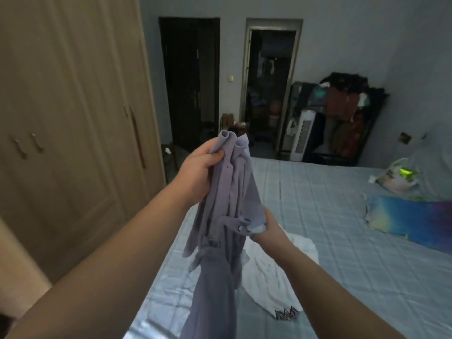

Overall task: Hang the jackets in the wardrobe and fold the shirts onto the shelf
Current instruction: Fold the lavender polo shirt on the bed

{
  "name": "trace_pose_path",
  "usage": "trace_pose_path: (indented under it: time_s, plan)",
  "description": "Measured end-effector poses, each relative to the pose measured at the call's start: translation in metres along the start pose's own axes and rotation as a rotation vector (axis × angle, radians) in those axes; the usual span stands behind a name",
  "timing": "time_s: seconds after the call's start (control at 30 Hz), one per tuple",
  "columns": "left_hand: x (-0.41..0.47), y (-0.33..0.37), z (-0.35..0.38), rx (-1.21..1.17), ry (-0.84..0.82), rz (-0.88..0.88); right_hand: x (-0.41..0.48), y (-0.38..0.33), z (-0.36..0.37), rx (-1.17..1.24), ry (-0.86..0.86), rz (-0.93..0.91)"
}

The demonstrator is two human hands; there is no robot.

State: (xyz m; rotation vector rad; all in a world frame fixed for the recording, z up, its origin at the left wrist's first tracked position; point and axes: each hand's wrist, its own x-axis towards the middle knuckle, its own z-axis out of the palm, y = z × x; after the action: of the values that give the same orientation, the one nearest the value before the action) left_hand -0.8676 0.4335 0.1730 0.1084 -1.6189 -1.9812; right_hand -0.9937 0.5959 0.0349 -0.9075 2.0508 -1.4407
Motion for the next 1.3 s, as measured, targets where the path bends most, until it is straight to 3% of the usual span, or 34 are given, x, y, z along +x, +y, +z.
trace_pose_path:
  time_s: [0.17, 0.27, 0.37, 0.43, 0.5, 0.6, 0.73, 0.9, 1.07, 1.2, 1.3]
  plan:
    - [-0.009, 0.022, -0.014, 0.180, -0.045, 0.044, 0.002, -0.010, 0.021, 0.305, -0.306, 0.028]
    - [-0.016, 0.034, -0.018, 0.415, -0.033, 0.082, 0.008, -0.024, 0.024, 0.426, -0.221, -0.003]
    - [-0.022, 0.043, -0.028, 0.476, -0.044, 0.052, 0.012, -0.039, 0.007, 0.472, -0.047, -0.019]
    - [-0.025, 0.055, -0.034, 0.639, -0.071, 0.054, 0.009, -0.045, -0.013, 0.366, -0.034, -0.058]
    - [-0.022, 0.064, -0.039, 0.838, -0.093, 0.054, 0.005, -0.049, -0.038, 0.115, -0.029, -0.105]
    - [-0.012, 0.069, -0.038, 1.043, -0.143, 0.026, -0.001, -0.062, -0.081, -0.251, 0.125, -0.190]
    - [0.004, 0.062, -0.028, 1.270, -0.201, 0.068, -0.009, -0.078, -0.130, -0.406, 0.205, -0.270]
    - [0.019, 0.035, -0.003, 1.275, -0.195, 0.084, -0.020, -0.077, -0.174, -0.487, 0.015, -0.100]
    - [0.029, 0.010, 0.047, 1.249, -0.271, 0.047, -0.040, -0.069, -0.213, -0.800, -0.240, 0.104]
    - [0.035, -0.009, 0.115, 1.112, -0.326, 0.087, -0.060, -0.045, -0.263, -0.839, -0.271, 0.207]
    - [0.041, -0.029, 0.166, 1.030, -0.318, 0.071, -0.074, -0.014, -0.316, -0.725, -0.087, 0.165]
